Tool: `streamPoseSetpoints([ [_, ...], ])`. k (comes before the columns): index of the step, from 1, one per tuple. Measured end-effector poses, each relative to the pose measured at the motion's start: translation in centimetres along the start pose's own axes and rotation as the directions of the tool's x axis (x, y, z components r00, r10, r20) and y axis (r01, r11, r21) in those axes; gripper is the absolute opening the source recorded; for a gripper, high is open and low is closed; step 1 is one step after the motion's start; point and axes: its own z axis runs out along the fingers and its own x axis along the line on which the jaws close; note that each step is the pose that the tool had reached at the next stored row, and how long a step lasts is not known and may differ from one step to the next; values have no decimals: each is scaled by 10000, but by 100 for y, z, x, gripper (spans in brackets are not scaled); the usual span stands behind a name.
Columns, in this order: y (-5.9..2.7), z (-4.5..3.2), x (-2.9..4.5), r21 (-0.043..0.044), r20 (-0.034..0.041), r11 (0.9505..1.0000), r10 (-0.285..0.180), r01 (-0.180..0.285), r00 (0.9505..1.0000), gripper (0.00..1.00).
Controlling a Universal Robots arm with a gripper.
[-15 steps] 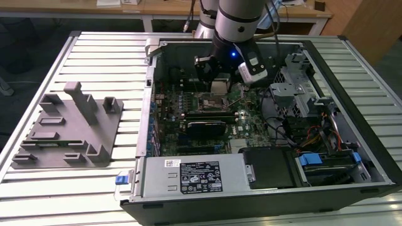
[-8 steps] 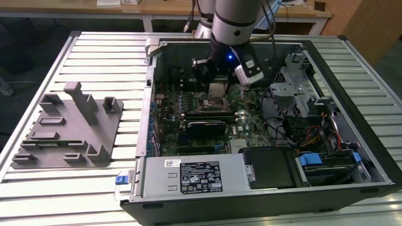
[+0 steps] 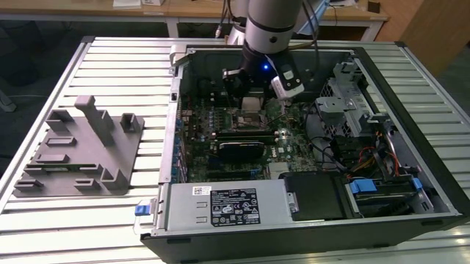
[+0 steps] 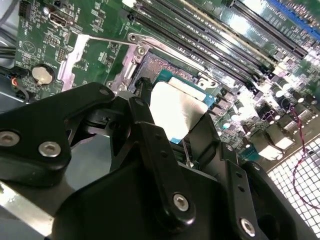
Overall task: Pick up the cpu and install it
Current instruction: 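Pick up the cpu and move it towards the insertion slot, then place the cpu into insertion slot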
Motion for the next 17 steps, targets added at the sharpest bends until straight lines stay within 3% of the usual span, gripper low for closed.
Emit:
streamPoseSetpoints([
  [17,39,33,19,-24,-2,10000,-4,4,10000,55],
])
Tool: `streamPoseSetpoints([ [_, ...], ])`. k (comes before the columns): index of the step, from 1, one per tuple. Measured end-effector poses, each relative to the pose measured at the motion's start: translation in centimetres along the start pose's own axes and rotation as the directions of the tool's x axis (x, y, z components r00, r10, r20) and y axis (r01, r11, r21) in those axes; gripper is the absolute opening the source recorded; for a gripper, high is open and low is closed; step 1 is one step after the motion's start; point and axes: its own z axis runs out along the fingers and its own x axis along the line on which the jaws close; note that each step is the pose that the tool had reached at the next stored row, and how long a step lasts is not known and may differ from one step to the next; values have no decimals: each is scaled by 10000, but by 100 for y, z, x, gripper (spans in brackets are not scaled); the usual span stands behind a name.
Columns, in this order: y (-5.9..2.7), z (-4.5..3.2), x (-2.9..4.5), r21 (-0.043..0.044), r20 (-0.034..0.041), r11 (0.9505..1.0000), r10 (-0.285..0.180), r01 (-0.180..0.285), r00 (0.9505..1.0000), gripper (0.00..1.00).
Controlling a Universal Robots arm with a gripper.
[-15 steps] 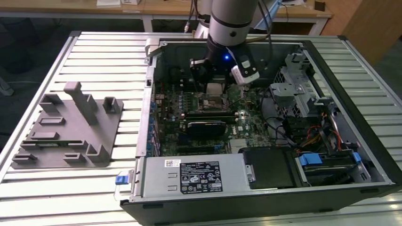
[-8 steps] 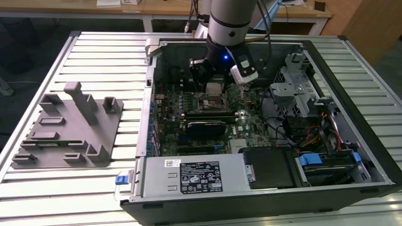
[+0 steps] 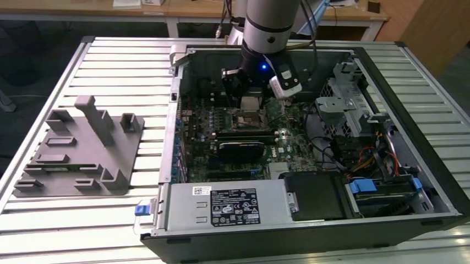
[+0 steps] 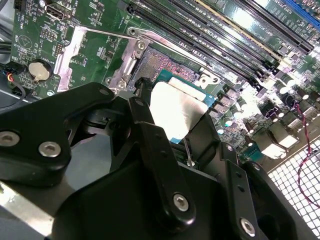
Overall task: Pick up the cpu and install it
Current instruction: 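Place the cpu into insertion slot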
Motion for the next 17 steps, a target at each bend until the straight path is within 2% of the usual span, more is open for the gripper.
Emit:
streamPoseSetpoints([
  [5,0,1,-1,-3,8,10000,68,-68,10000,55],
  [10,0,1,0,-34,82,9972,751,-751,9971,55],
  [14,0,2,0,-66,151,9901,1402,-1401,9900,55],
  [17,0,2,0,-95,202,9818,1896,-1894,9817,55],
])
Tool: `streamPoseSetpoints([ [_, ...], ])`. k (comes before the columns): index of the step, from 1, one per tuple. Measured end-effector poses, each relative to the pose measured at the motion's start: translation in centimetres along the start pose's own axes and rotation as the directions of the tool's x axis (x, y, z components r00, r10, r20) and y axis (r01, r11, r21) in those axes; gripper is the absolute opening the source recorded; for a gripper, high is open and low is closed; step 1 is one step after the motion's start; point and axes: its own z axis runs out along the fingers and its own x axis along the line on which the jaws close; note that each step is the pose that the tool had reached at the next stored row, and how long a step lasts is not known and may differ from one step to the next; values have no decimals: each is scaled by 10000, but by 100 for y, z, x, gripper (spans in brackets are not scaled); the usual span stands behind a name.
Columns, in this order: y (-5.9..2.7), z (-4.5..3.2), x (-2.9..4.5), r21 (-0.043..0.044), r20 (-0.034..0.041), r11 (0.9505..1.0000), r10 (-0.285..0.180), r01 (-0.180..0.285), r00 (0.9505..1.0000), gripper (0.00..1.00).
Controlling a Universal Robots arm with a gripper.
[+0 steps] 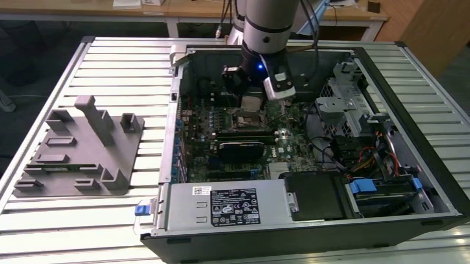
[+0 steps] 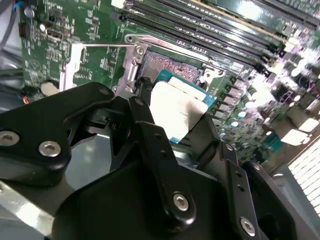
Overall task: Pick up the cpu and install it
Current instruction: 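Place the cpu into insertion slot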
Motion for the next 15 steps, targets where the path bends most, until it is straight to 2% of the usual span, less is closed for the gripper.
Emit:
streamPoseSetpoints([
  [3,0,1,0,-22,56,9987,516,-516,9987,55],
  [7,0,1,0,-56,130,9926,1210,-1209,9926,55],
  [11,0,2,0,-94,200,9820,1886,-1884,9819,55],
  [15,0,2,0,-130,259,9692,2464,-2461,9688,55],
])
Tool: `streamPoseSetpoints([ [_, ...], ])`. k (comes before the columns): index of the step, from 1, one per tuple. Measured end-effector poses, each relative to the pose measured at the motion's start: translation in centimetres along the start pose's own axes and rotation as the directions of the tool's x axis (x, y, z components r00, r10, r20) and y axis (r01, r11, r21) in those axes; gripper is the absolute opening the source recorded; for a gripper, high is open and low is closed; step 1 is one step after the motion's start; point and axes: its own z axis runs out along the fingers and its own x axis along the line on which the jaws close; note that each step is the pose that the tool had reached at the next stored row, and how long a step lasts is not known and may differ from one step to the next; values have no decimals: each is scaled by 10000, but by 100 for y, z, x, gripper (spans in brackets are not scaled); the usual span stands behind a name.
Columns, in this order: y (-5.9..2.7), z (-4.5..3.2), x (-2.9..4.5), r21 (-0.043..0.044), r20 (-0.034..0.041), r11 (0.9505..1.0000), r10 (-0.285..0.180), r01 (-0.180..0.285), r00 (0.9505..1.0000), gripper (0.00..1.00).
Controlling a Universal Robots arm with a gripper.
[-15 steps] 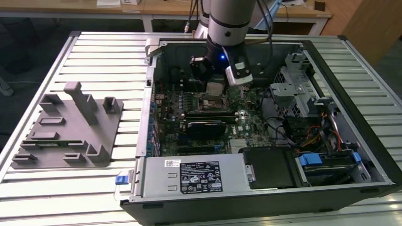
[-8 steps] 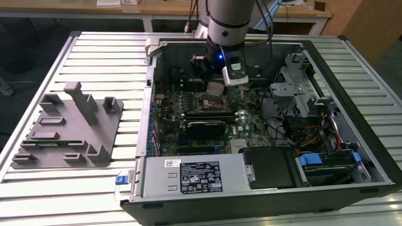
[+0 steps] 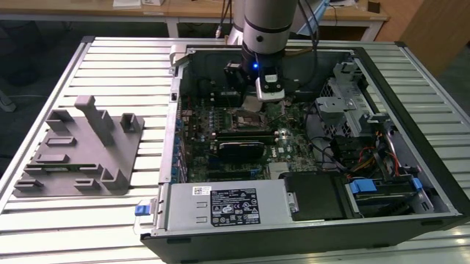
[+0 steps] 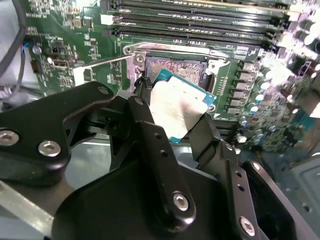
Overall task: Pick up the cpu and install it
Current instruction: 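Place the cpu into insertion slot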
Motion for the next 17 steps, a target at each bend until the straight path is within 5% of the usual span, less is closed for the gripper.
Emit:
streamPoseSetpoints([
  [9,0,1,0,-57,132,9926,1217,-1217,9925,55],
  [17,-1,4,0,-115,236,9747,2233,-2231,9745,55],
])
